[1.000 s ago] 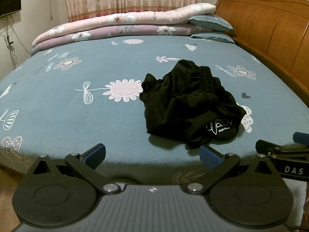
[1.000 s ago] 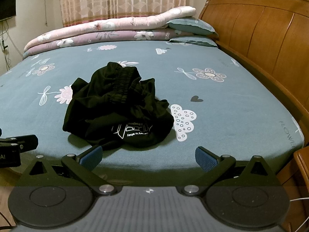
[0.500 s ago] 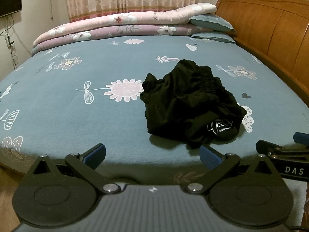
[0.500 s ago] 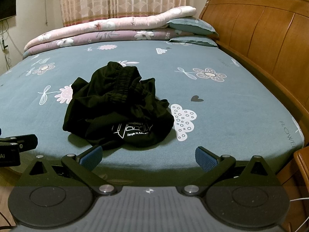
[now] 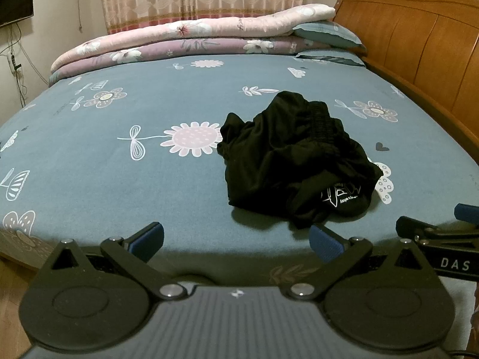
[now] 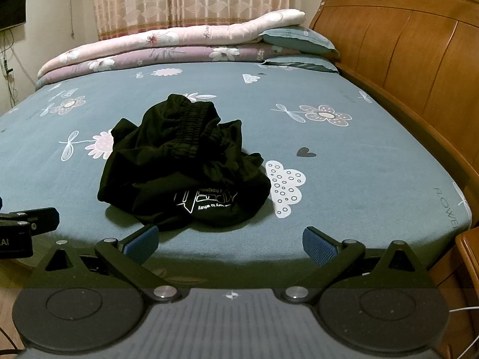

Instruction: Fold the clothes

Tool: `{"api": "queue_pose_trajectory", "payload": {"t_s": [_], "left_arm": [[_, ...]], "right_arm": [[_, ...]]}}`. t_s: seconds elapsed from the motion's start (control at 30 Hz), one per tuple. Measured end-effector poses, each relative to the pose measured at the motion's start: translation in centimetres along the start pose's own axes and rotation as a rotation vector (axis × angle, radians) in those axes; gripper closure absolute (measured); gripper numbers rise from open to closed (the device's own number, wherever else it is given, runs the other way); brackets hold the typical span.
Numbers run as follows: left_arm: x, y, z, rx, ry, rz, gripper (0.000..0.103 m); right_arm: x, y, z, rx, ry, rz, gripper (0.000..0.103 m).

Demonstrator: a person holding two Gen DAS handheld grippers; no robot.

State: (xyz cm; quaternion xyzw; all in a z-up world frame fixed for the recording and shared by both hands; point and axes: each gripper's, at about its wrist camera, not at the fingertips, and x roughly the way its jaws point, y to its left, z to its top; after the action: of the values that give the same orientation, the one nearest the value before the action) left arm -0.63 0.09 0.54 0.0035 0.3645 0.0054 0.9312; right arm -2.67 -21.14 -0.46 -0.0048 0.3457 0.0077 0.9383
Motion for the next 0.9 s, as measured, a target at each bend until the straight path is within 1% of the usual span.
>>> {"api": "queue_pose_trajectory", "payload": {"t_s": [0.9], "left_arm": [[0.01,-0.03,-0.02,0.000,0.001,0.005,0.000]], "right_arm": [[0.02,0.02,0.02,-0.003,0.003,-0.002,0.000]]}}
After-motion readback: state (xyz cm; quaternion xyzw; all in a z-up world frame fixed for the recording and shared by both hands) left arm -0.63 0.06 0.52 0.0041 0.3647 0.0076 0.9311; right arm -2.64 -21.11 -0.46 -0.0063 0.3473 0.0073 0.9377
